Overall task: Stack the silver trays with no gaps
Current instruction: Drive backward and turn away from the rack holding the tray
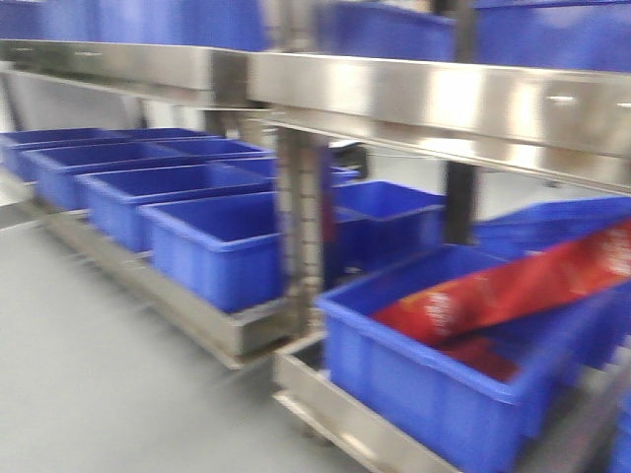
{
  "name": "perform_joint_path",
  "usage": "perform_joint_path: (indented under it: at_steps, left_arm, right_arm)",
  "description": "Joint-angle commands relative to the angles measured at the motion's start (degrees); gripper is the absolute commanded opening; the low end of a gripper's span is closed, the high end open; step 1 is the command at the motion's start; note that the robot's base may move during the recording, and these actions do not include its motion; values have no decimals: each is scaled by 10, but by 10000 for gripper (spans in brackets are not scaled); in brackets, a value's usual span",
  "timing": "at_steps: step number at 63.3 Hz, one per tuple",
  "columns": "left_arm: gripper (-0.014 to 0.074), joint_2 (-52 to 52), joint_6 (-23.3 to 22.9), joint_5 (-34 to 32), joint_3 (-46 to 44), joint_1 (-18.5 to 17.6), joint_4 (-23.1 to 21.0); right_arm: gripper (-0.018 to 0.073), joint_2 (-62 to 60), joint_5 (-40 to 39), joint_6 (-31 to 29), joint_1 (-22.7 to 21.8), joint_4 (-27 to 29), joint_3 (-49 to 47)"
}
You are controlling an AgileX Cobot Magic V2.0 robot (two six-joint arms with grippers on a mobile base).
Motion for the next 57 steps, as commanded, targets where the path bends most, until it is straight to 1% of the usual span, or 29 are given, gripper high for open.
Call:
perform_joint_path:
  at_steps: [1, 57]
  left_arm:
    - [-16, -5, 0, -19, -4, -13, -34]
    - [-16, -5, 0, -19, -4, -13, -34]
  right_arm:
    - [-57, 0, -133, -11, 15, 11, 0]
    - [-57, 0, -137, -11, 15, 11, 0]
